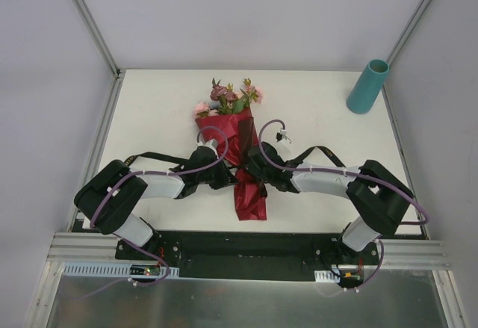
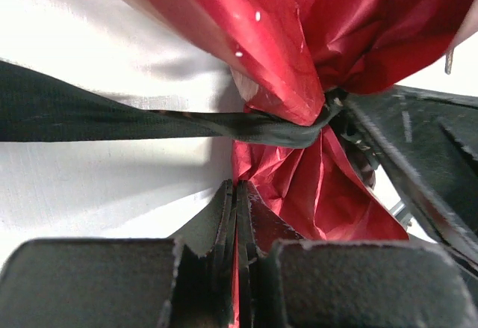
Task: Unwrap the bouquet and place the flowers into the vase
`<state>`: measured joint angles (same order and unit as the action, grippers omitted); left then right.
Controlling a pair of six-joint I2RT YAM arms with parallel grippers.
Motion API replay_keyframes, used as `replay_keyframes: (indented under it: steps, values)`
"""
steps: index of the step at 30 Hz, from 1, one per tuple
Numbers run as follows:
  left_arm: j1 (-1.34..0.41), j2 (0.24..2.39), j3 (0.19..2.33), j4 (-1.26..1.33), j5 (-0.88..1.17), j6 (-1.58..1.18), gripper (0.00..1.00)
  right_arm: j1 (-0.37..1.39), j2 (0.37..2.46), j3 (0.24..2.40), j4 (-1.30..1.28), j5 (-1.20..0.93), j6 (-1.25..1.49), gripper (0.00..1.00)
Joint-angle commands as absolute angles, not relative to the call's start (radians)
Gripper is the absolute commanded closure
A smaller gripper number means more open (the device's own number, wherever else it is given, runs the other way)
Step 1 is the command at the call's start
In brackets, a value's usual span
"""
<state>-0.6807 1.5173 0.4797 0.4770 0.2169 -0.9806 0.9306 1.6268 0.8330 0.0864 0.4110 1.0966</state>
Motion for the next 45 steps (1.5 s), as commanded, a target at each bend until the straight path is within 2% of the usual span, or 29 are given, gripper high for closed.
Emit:
replay_keyframes:
  steps: [1,9,13,14,16,18,20,24,42,44,45]
  values:
    - [-0.687,1.494,0.469,0.440,0.193,-0.965,1.00,0.923,1.522,0.807,0.190,0.520,0.980,1.00]
    - [-0.687,1.500,0.474,0.413,0.178,-0.974,1.00,0.922,1.467,0.747,0.307,0.535,0.896,1.00]
    - [-0.686,1.493,0.471,0.423,0.179,-0.976,1.00,0.922,1.448,0.741,0.255,0.482,0.965,1.00]
    - [-0.686,1.490,0.471,0.422,0.179,-0.974,1.00,0.922,1.450,0.753,0.221,0.466,0.991,0.96]
    - [-0.687,1.488,0.472,0.423,0.181,-0.974,1.00,0.923,1.448,0.768,0.163,0.439,1.041,0.81]
    - [-0.687,1.486,0.472,0.428,0.179,-0.974,1.00,0.928,1.450,0.764,0.155,0.422,1.083,0.72]
    - [-0.686,1.488,0.472,0.431,0.183,-0.974,1.00,0.934,1.457,0.764,0.158,0.408,1.094,0.66]
    - [-0.687,1.486,0.471,0.434,0.187,-0.976,1.00,0.936,1.499,0.781,0.163,0.384,1.117,0.62]
    - [-0.687,1.474,0.472,0.436,0.190,-0.966,1.00,0.933,1.609,0.828,0.110,0.391,1.167,0.62]
    - [-0.687,1.476,0.476,0.436,0.190,-0.966,1.00,0.934,1.609,0.839,0.086,0.405,1.141,0.66]
    - [-0.687,1.474,0.476,0.436,0.192,-0.966,1.00,0.933,1.606,0.844,0.075,0.417,1.131,0.73]
